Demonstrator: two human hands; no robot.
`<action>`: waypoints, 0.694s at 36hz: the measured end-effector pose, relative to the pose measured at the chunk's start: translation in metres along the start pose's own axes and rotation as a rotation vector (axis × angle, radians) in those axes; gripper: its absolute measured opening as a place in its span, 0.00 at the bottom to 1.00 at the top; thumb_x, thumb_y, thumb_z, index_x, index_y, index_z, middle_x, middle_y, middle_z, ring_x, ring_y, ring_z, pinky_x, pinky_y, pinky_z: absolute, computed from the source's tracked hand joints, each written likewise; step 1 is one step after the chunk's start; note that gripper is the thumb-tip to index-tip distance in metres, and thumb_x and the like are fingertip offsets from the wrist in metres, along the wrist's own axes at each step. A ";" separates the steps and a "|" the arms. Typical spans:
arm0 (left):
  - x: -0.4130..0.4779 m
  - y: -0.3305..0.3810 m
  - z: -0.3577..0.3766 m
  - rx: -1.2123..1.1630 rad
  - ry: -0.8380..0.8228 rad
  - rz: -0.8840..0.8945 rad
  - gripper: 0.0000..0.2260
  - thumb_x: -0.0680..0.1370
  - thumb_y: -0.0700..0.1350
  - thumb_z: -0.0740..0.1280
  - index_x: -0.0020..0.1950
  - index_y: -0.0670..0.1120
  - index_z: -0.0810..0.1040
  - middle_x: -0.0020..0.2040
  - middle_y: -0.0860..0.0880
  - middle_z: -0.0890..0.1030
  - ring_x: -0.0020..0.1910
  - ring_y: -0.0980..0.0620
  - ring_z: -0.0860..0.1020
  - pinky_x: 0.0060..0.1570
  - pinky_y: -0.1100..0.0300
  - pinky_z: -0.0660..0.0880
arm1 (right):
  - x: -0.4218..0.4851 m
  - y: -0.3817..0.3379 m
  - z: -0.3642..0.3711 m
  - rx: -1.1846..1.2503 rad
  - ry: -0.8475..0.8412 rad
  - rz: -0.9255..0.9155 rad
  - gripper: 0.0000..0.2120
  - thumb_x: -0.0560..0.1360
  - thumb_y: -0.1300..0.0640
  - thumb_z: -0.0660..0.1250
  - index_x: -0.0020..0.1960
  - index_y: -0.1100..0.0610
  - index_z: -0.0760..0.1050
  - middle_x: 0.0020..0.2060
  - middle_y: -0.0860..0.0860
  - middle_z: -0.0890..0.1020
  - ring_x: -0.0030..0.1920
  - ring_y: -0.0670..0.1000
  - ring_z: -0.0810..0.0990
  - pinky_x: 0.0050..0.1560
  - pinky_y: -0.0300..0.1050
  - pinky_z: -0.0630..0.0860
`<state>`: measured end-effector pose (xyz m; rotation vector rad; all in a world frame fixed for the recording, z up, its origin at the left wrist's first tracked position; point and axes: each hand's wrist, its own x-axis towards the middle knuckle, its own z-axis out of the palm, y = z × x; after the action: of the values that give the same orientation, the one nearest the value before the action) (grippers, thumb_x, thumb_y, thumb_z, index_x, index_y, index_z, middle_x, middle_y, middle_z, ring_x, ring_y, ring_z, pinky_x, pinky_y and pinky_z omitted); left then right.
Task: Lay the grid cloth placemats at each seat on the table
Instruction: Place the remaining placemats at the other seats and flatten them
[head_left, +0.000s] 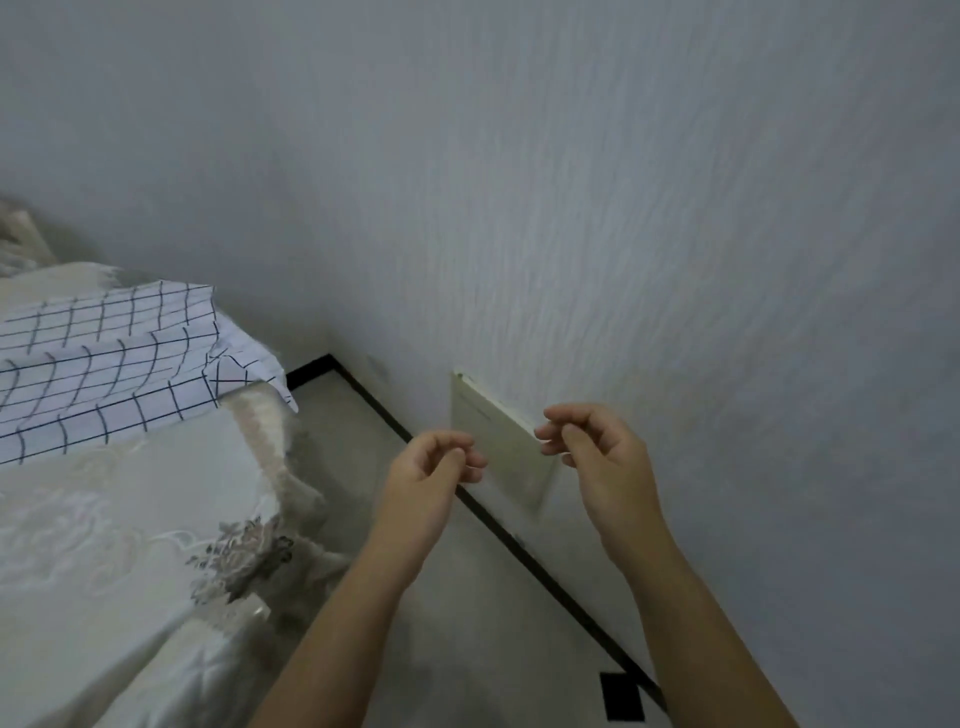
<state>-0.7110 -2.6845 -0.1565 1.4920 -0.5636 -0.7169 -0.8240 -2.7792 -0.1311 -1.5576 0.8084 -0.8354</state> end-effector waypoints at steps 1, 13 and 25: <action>0.011 -0.001 -0.001 0.001 0.029 -0.002 0.09 0.79 0.34 0.58 0.47 0.43 0.76 0.41 0.47 0.81 0.35 0.58 0.78 0.30 0.77 0.69 | 0.015 0.002 0.004 0.003 -0.024 -0.003 0.13 0.77 0.68 0.57 0.44 0.55 0.76 0.38 0.51 0.81 0.33 0.38 0.78 0.36 0.26 0.72; 0.156 0.012 0.010 0.010 0.378 0.019 0.13 0.79 0.33 0.56 0.42 0.47 0.74 0.39 0.48 0.80 0.36 0.54 0.77 0.29 0.77 0.68 | 0.205 0.012 0.047 0.016 -0.371 -0.063 0.11 0.78 0.67 0.57 0.47 0.58 0.76 0.38 0.49 0.81 0.33 0.36 0.77 0.37 0.25 0.72; 0.222 0.014 -0.043 -0.075 0.778 -0.018 0.13 0.78 0.31 0.55 0.43 0.44 0.74 0.38 0.46 0.78 0.27 0.65 0.76 0.30 0.75 0.70 | 0.303 0.013 0.161 0.071 -0.787 -0.106 0.15 0.77 0.71 0.56 0.42 0.54 0.74 0.36 0.50 0.79 0.31 0.35 0.77 0.35 0.24 0.71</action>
<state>-0.5276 -2.8176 -0.1640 1.5609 0.0710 -0.1276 -0.5321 -2.9590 -0.1366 -1.6869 0.1221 -0.2597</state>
